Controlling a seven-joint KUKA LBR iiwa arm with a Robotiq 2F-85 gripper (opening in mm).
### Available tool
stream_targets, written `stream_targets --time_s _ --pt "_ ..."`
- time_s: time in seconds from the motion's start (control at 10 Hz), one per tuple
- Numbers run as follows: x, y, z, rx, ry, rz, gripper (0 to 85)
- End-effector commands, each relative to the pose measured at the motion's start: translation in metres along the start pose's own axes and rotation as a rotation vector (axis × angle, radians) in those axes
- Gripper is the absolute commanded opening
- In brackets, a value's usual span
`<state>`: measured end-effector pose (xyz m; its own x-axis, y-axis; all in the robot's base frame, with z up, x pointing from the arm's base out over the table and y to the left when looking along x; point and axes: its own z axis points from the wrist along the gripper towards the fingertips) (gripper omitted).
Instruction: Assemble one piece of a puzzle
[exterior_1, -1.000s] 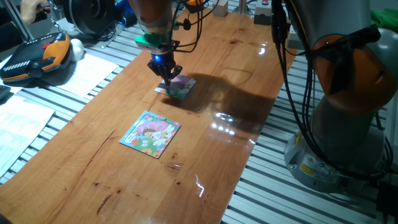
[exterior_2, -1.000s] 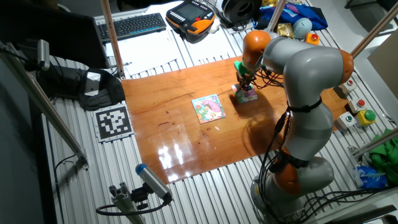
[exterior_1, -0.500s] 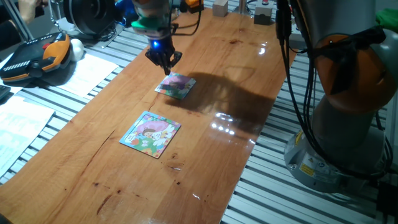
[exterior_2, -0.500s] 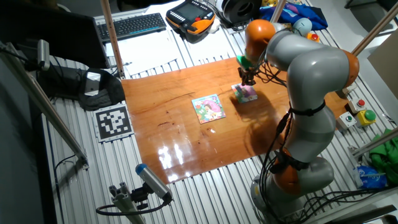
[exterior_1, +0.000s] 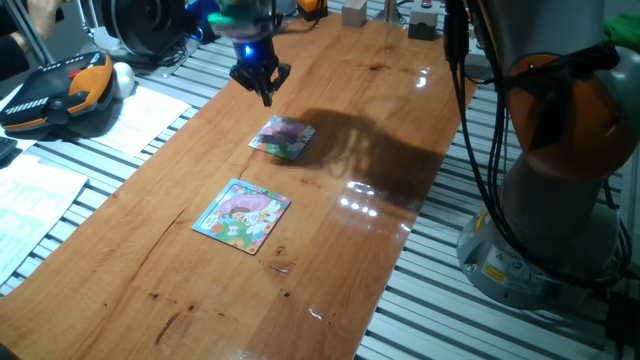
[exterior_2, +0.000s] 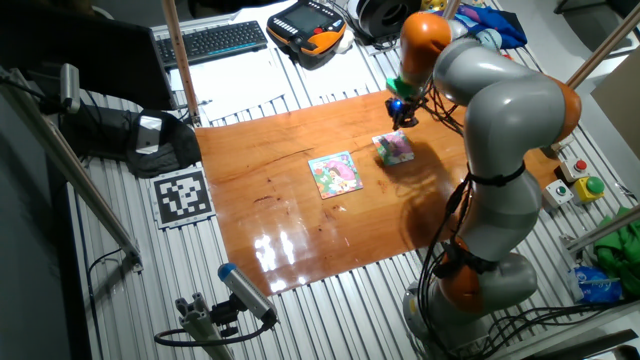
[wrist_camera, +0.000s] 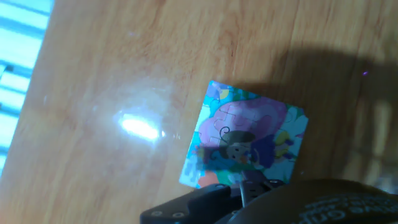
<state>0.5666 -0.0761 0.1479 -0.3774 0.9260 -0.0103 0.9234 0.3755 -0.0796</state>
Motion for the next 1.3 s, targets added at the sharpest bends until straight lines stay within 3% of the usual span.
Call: stream_targets --time_s 0.0,0.2,0.4,0.5,0.8,0.9,1.1,1.2 --pt "0.005 0.002 -0.008 0.014 -0.029 -0.215 0.0" --pt "0.012 0.007 -0.015 0.025 -0.083 -0.373 0.0" --pt "0.013 0.008 -0.018 0.006 -0.139 -0.511 0.0" --pt "0.015 0.01 -0.022 -0.013 -0.121 -0.562 0.0" --pt "0.017 0.014 -0.034 -0.052 0.025 -0.64 0.0" --pt "0.018 0.013 -0.035 -0.059 0.048 -0.646 0.0" --pt "0.019 0.01 -0.039 -0.043 0.028 -0.726 0.0" --pt "0.022 0.008 -0.041 -0.037 0.032 -0.755 0.0"
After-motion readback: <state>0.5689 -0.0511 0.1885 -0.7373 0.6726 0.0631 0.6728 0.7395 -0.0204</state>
